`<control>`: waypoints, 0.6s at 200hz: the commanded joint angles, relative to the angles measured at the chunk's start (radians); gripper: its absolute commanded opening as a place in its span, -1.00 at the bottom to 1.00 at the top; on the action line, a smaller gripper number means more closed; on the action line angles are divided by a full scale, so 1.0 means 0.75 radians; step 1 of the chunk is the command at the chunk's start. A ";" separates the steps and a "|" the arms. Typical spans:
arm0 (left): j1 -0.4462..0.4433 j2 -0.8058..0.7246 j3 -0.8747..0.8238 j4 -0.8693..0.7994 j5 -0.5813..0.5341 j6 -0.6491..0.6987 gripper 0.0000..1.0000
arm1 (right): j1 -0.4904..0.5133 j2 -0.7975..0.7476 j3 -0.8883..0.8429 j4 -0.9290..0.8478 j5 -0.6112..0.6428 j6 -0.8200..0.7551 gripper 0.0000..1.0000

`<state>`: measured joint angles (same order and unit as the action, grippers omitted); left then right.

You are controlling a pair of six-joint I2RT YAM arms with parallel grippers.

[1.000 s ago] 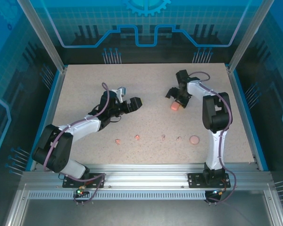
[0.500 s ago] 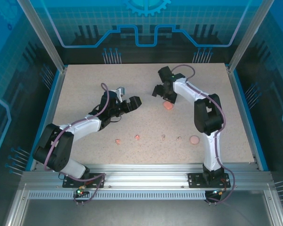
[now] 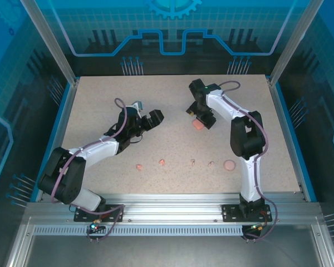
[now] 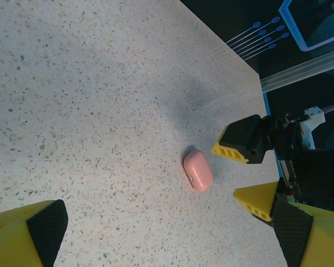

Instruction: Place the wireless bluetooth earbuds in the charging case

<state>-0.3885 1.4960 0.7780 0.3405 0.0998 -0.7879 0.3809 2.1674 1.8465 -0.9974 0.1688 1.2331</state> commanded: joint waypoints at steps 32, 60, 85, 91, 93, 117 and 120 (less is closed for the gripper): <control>0.015 -0.001 0.074 0.008 -0.007 -0.023 0.97 | -0.003 0.141 0.169 -0.116 -0.041 0.105 0.76; 0.025 0.004 0.084 0.015 0.006 -0.028 0.97 | 0.000 0.183 0.182 -0.119 -0.051 0.119 0.75; 0.031 0.007 0.087 0.024 0.016 -0.028 0.97 | 0.001 0.204 0.181 -0.120 -0.049 0.124 0.73; 0.033 0.009 0.086 0.029 0.018 -0.029 0.97 | 0.001 0.205 0.180 -0.120 -0.049 0.124 0.73; 0.033 0.010 0.086 0.029 0.018 -0.028 0.97 | 0.001 0.205 0.180 -0.120 -0.049 0.125 0.72; 0.039 0.018 0.084 0.041 0.029 -0.033 0.98 | -0.002 0.241 0.177 -0.115 -0.045 0.124 0.70; 0.040 0.020 0.084 0.040 0.030 -0.034 0.97 | -0.001 0.244 0.176 -0.113 -0.045 0.122 0.70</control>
<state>-0.3691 1.4982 0.8158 0.3454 0.1017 -0.7933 0.3809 2.3074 1.9587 -1.0489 0.1379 1.3029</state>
